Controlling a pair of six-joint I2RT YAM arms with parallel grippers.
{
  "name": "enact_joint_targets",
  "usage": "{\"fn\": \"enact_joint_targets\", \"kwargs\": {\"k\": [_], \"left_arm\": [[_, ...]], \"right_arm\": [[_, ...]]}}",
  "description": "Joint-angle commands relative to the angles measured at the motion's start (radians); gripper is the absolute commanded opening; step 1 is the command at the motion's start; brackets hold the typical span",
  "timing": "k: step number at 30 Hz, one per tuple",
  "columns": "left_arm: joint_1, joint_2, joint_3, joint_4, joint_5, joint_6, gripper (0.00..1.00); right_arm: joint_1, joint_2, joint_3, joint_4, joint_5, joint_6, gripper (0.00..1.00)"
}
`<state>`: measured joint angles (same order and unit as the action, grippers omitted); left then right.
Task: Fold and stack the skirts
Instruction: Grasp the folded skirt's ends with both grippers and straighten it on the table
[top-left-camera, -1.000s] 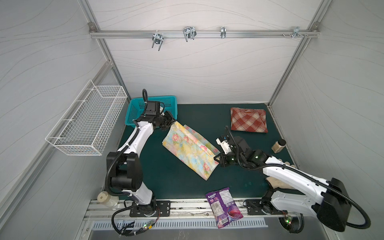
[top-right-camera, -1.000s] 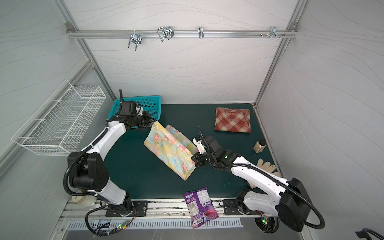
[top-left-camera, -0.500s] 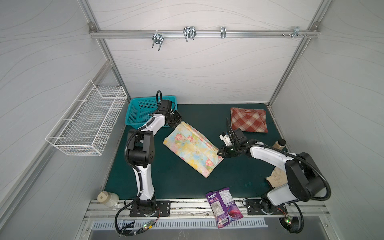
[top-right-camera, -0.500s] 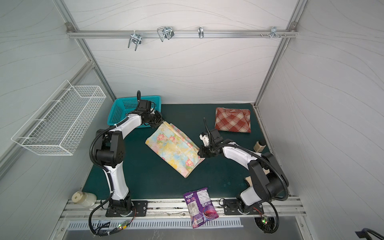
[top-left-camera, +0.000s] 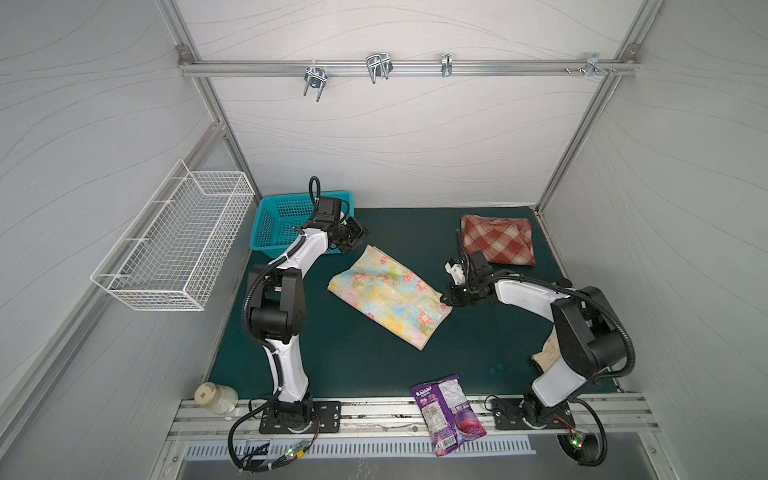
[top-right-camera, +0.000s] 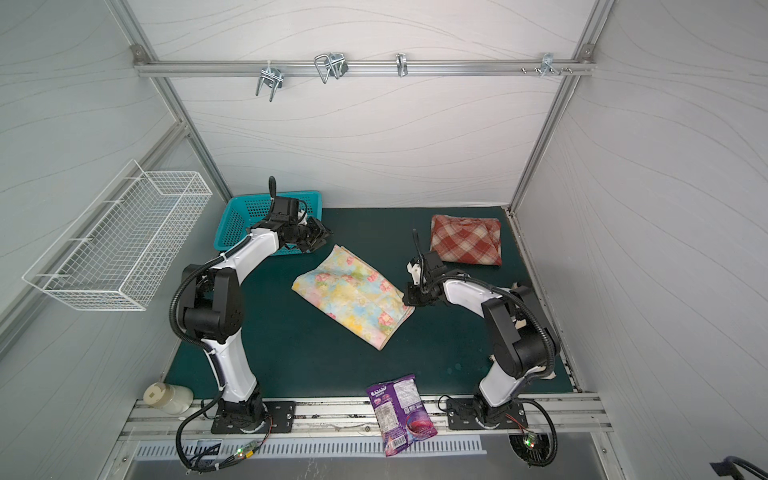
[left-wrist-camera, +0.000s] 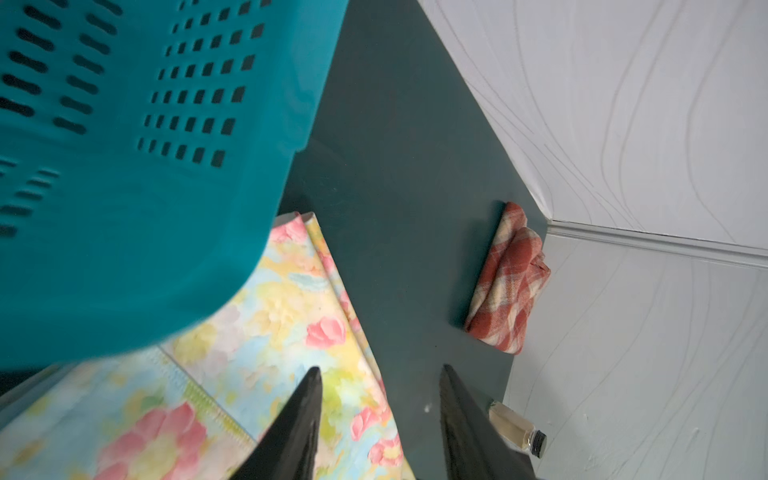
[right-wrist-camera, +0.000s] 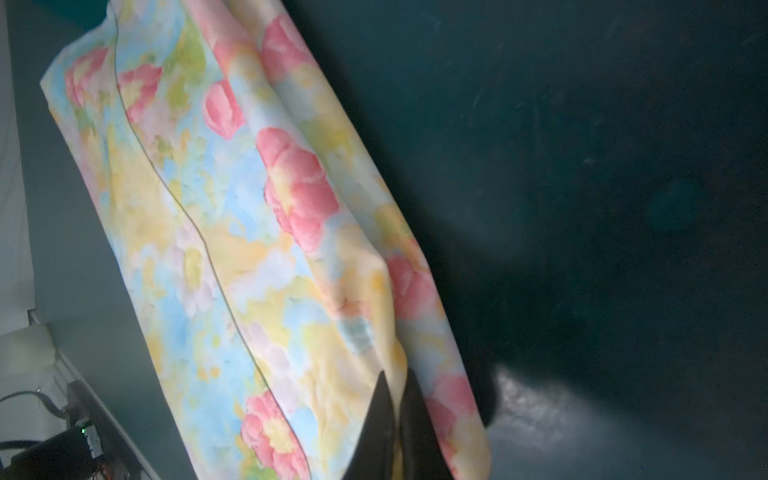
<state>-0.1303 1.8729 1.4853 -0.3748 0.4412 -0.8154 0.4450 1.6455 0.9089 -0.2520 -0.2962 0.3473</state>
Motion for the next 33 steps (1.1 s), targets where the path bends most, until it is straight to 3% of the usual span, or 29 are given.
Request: {"fn": "enact_joint_targets", "kwargs": {"k": [1, 2, 4, 8, 9, 10, 17, 22, 33], "left_arm": [[-0.007, -0.09, -0.06, 0.052, -0.005, 0.021, 0.47], [-0.006, -0.107, -0.08, 0.054, -0.004, 0.026, 0.47], [-0.007, -0.143, -0.123, 0.051, -0.003, 0.042, 0.47], [-0.011, -0.205, -0.231, 0.087, 0.025, 0.048, 0.48], [-0.015, -0.221, -0.257, 0.092, 0.029, 0.054, 0.49], [-0.017, -0.231, -0.282, 0.097, 0.036, 0.061, 0.49], [-0.018, -0.254, -0.43, 0.18, 0.025, 0.054, 0.86], [-0.018, -0.21, -0.483, 0.221, -0.016, 0.056, 0.87], [-0.016, -0.153, -0.641, 0.346, -0.118, 0.026, 0.87]], "right_arm": [[-0.028, 0.004, 0.017, -0.021, 0.033, -0.006, 0.06], [-0.028, -0.009, 0.013, -0.02, 0.03, -0.001, 0.14], [-0.028, -0.05, -0.001, -0.013, 0.027, 0.014, 0.46], [-0.01, -0.137, 0.01, -0.055, 0.04, 0.012, 0.73], [0.009, -0.161, 0.02, -0.081, 0.059, 0.007, 0.94], [0.037, -0.184, 0.026, -0.096, 0.077, 0.001, 0.99], [0.17, -0.186, 0.032, -0.09, 0.11, 0.051, 0.99], [0.172, -0.067, 0.024, -0.027, 0.071, 0.073, 0.99], [0.12, 0.088, 0.046, -0.008, 0.122, 0.065, 0.99]]}}
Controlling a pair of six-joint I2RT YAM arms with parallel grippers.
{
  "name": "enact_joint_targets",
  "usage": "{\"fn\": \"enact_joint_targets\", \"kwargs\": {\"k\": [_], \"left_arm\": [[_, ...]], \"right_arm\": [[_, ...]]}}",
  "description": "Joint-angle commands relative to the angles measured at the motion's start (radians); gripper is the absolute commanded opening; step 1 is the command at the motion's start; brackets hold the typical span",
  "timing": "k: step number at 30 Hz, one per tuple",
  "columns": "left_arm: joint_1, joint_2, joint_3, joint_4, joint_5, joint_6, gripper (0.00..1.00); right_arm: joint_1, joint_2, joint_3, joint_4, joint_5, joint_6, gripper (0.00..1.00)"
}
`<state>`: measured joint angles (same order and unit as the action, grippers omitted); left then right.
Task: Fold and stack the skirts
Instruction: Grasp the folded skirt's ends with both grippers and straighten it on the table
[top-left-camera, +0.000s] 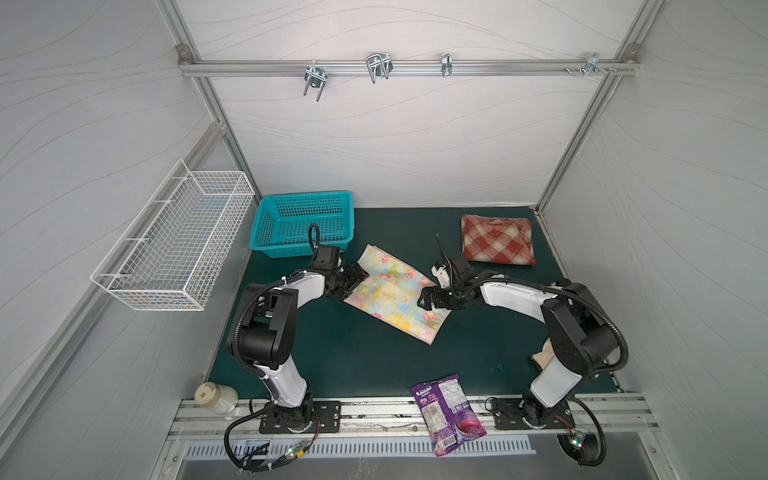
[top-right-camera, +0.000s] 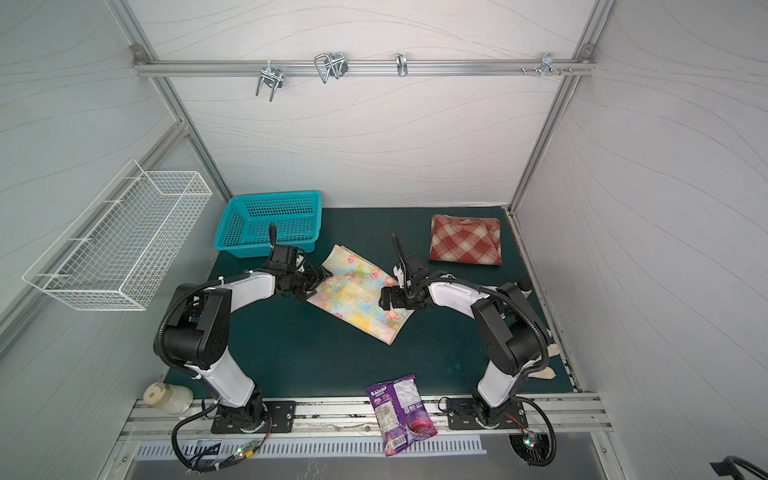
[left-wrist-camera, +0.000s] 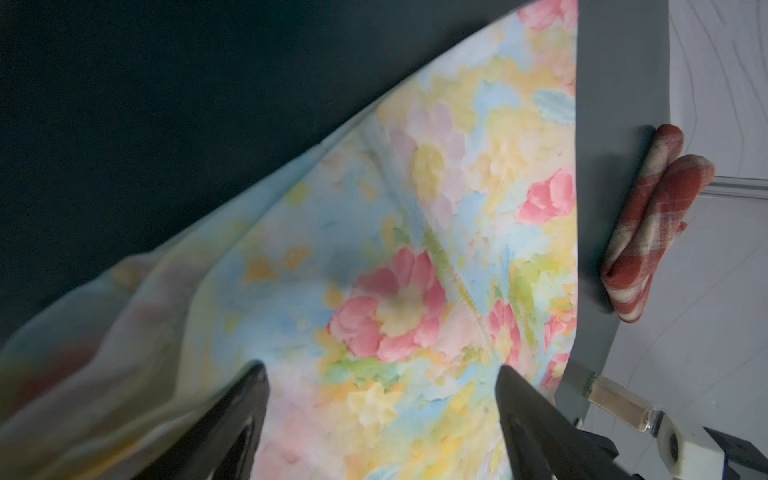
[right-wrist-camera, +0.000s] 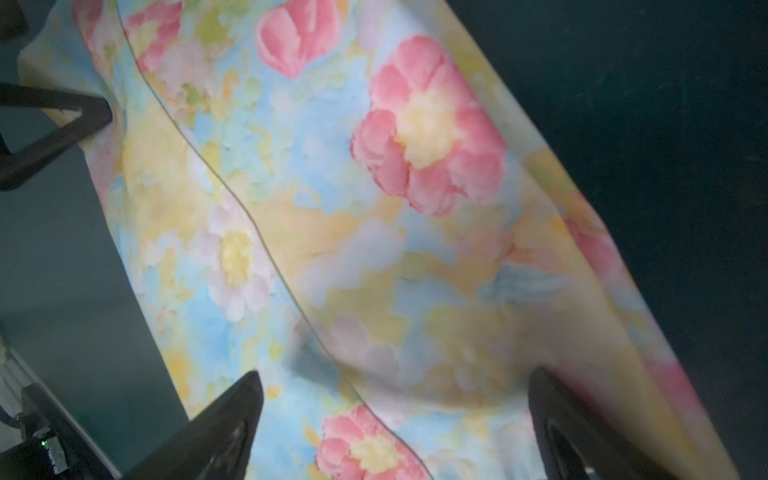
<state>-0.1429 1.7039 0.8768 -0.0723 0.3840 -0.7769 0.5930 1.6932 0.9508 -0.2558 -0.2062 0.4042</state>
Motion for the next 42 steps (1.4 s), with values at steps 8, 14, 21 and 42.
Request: {"fn": "enact_joint_targets", "kwargs": {"k": [8, 14, 21, 42], "left_arm": [[-0.05, -0.105, -0.231, 0.131, -0.146, -0.071, 0.85], [-0.149, -0.302, -0.447, 0.204, -0.213, -0.179, 0.85], [-0.245, -0.478, -0.494, 0.144, -0.224, -0.226, 0.86], [-0.244, -0.001, 0.221, -0.037, 0.054, -0.034, 0.86]], "right_arm": [[-0.095, 0.151, 0.112, -0.057, 0.057, -0.049, 0.99], [-0.119, 0.247, 0.236, -0.098, 0.056, -0.079, 0.99], [-0.103, 0.254, 0.367, -0.146, 0.036, -0.108, 0.99], [0.106, -0.305, -0.037, -0.078, 0.001, -0.02, 0.99]]}}
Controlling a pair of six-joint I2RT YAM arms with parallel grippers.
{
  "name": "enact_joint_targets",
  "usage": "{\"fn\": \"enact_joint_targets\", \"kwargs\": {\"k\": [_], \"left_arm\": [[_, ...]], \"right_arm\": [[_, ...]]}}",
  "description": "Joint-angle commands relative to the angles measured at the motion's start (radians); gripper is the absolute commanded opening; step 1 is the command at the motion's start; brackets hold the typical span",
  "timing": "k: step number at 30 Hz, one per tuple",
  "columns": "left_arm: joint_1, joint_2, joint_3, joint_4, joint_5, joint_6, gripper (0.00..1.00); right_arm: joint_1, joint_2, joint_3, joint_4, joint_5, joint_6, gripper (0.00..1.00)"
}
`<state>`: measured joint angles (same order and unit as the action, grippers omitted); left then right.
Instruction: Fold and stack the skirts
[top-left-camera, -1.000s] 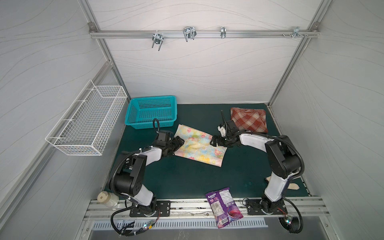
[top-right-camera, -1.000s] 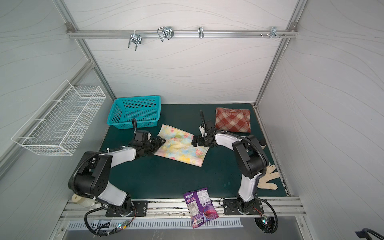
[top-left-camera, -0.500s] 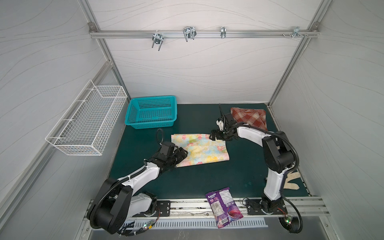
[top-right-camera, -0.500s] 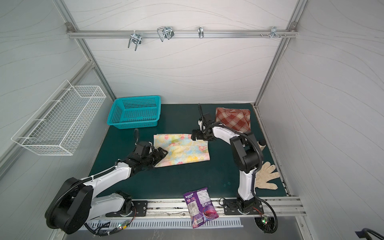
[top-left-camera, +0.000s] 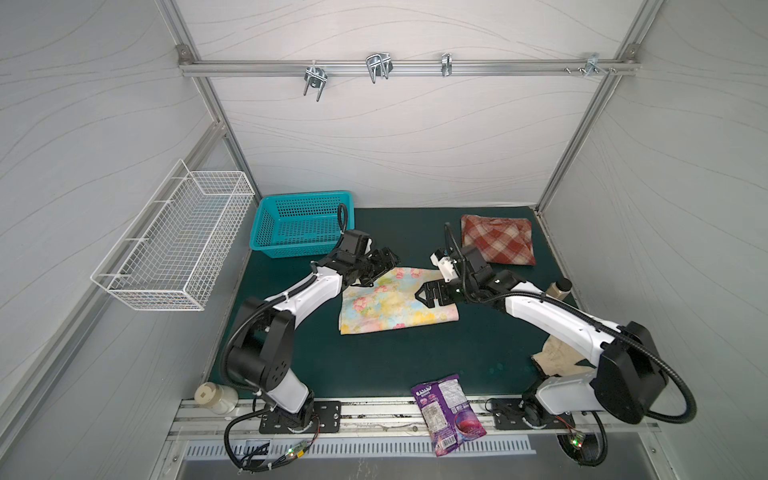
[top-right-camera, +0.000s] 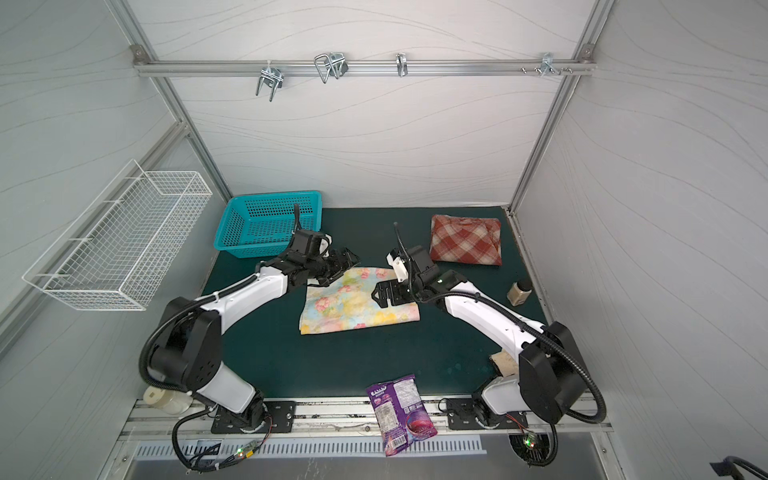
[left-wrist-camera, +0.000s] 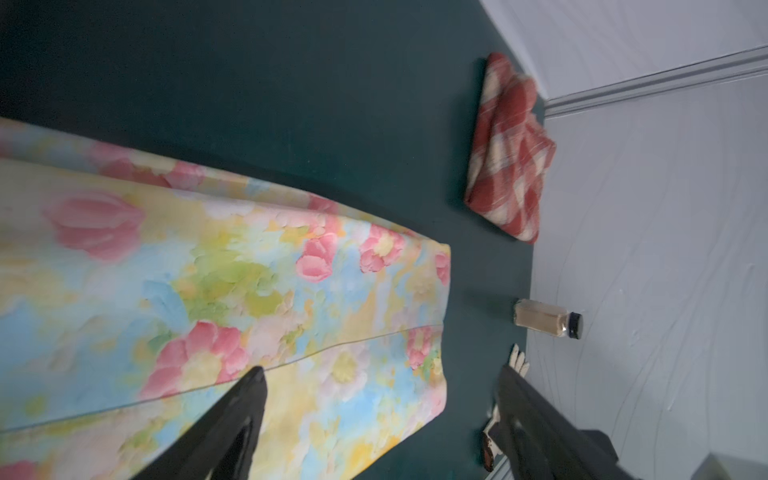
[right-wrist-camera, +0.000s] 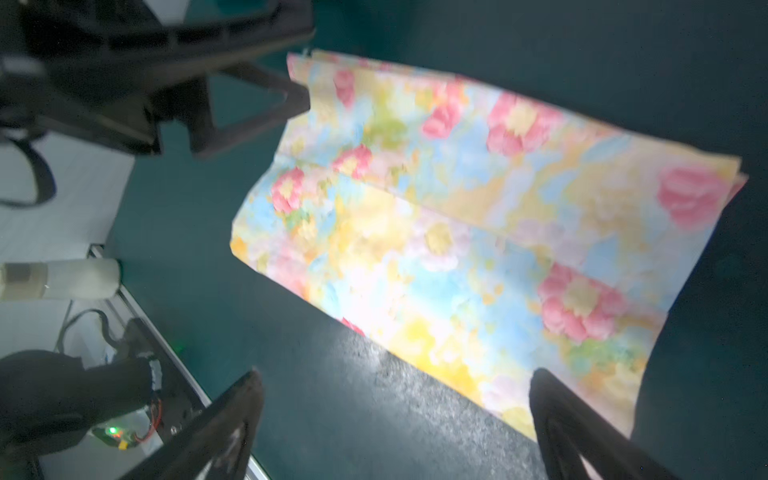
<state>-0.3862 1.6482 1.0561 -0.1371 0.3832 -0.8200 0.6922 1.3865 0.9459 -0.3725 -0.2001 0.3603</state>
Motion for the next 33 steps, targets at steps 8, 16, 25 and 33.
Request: {"fn": "enact_joint_targets", "kwargs": {"k": [8, 16, 25, 33], "left_arm": [[0.002, 0.212, 0.107, 0.031, 0.042, 0.033, 0.86], [0.031, 0.274, 0.169, -0.031, 0.013, 0.073, 0.85], [0.115, 0.217, 0.138, -0.071, 0.01, 0.115, 0.85], [0.189, 0.157, 0.074, -0.054, -0.001, 0.124, 0.85]], "right_arm": [[0.021, 0.088, -0.164, 0.183, 0.014, 0.077, 0.99], [0.021, 0.166, -0.266, 0.266, 0.065, 0.112, 0.99], [0.021, 0.166, -0.321, 0.286, 0.09, 0.124, 0.99], [0.02, 0.153, -0.343, 0.272, 0.103, 0.126, 0.99]]}}
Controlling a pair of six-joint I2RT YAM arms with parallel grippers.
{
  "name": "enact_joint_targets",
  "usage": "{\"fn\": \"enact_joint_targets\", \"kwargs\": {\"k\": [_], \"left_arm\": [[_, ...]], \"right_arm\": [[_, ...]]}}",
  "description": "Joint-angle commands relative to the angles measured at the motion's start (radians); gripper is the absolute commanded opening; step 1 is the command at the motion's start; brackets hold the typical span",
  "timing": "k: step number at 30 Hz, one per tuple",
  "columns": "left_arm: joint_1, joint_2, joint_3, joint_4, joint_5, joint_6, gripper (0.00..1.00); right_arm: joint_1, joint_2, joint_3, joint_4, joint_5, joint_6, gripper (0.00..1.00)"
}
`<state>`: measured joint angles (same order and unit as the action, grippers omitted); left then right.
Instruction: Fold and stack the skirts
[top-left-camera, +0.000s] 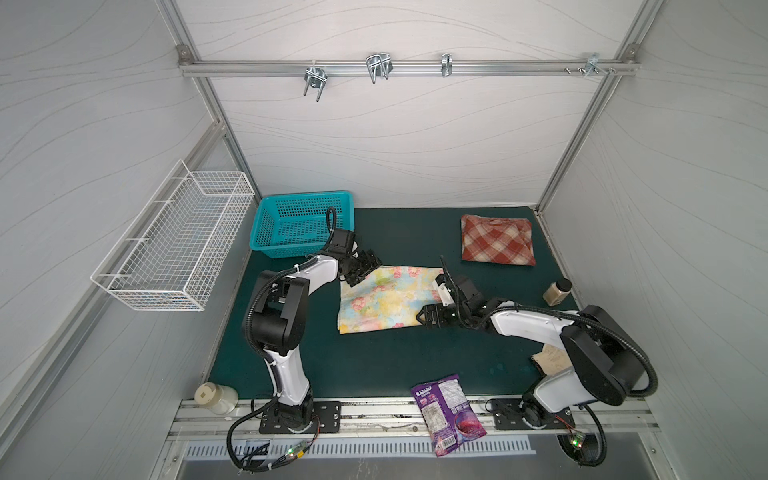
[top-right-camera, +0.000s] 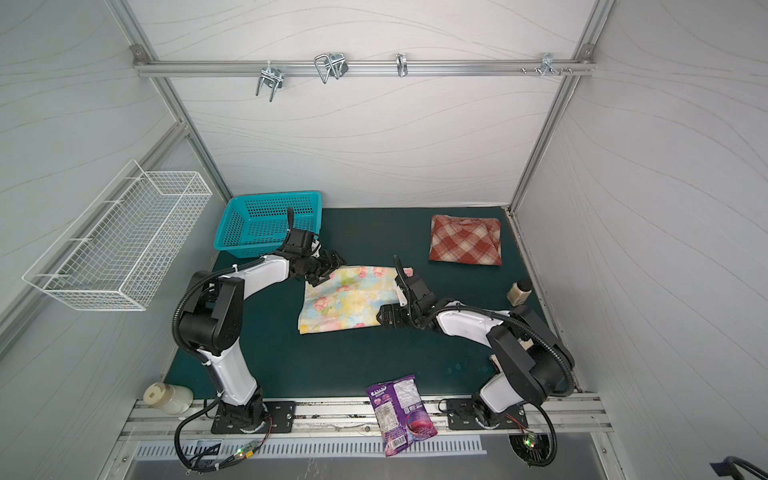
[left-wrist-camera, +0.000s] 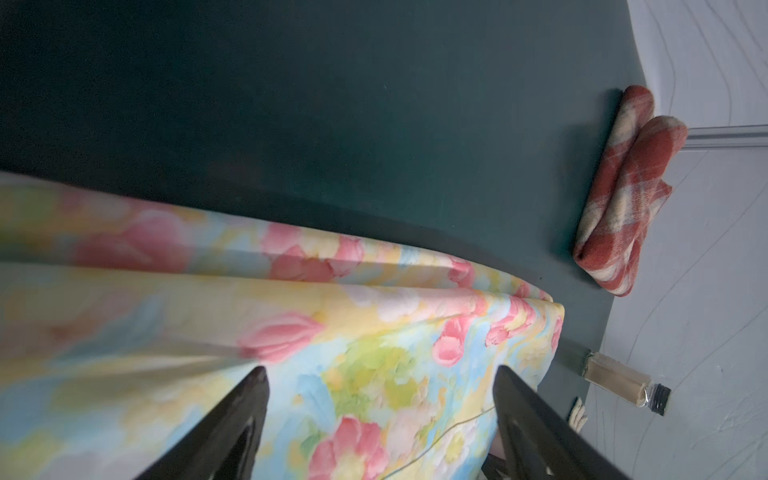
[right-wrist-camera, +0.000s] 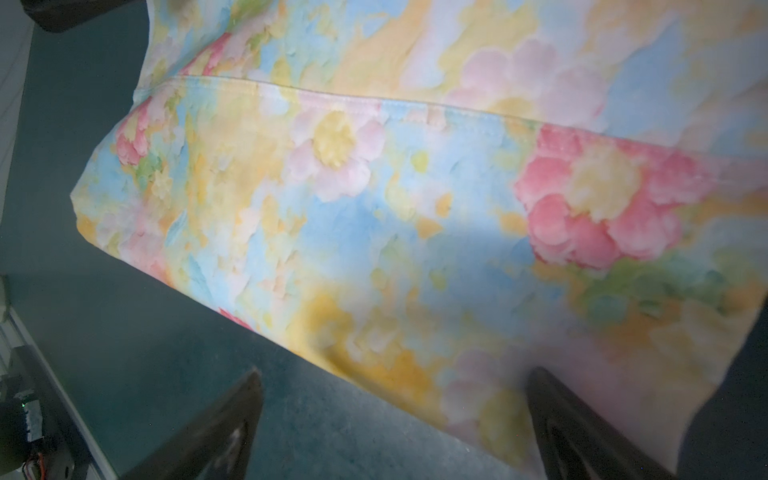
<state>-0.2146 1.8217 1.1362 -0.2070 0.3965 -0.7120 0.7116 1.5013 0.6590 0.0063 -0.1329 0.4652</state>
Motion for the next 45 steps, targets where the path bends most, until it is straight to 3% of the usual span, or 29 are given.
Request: {"fn": "enact_joint_targets", "kwargs": {"k": [1, 19, 30, 36, 45], "left_arm": [[0.022, -0.009, -0.007, 0.02, -0.014, 0.012, 0.85], [0.043, 0.147, 0.095, 0.038, -0.055, -0.012, 0.83], [-0.013, -0.138, 0.018, 0.04, 0.013, -0.034, 0.83], [-0.076, -0.316, -0.069, 0.029, 0.019, -0.043, 0.84], [-0.111, -0.417, -0.294, 0.104, 0.025, -0.082, 0.85]], "right_arm": [[0.001, 0.028, -0.062, -0.112, 0.039, 0.021, 0.99], [-0.006, -0.12, -0.143, -0.188, 0.094, 0.025, 0.99], [-0.039, -0.347, -0.028, -0.325, 0.194, -0.019, 0.99], [-0.18, -0.224, 0.065, -0.33, 0.088, -0.07, 0.99], [-0.204, 0.041, 0.23, -0.298, 0.015, -0.106, 0.95]]}}
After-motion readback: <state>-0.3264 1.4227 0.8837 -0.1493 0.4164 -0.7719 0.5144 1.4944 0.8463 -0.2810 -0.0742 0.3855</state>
